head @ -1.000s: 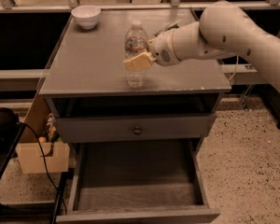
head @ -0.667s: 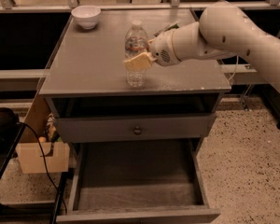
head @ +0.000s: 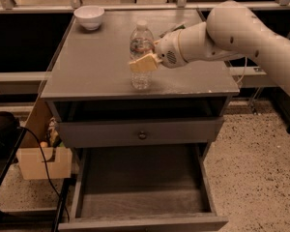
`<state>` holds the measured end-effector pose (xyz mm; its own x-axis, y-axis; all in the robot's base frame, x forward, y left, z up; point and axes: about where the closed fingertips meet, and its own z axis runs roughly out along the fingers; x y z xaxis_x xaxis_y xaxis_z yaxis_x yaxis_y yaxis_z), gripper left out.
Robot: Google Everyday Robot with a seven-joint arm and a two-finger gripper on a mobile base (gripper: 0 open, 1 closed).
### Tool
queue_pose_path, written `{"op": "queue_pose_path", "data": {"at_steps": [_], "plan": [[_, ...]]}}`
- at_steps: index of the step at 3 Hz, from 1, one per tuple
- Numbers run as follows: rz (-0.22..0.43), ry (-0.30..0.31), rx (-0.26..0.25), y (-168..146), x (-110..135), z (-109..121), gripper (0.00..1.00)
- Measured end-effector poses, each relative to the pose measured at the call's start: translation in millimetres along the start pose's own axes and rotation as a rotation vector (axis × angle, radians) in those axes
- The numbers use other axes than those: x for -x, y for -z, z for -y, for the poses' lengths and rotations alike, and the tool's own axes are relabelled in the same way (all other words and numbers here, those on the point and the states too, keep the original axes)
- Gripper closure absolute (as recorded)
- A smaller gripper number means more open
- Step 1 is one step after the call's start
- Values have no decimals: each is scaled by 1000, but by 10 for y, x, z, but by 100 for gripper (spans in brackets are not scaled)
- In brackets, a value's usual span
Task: Pick water bottle from middle drawer and place on counter
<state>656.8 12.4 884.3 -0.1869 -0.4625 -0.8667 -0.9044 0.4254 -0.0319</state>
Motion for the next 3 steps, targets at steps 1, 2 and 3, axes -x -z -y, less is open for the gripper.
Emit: {"op": "queue_pose_path", "data": {"at_steps": [1, 2, 3], "plan": [[0, 0, 0, 0, 0, 0, 37], [0, 0, 0, 0, 0, 0, 14], [0, 0, 0, -1, 0, -1, 0]]}}
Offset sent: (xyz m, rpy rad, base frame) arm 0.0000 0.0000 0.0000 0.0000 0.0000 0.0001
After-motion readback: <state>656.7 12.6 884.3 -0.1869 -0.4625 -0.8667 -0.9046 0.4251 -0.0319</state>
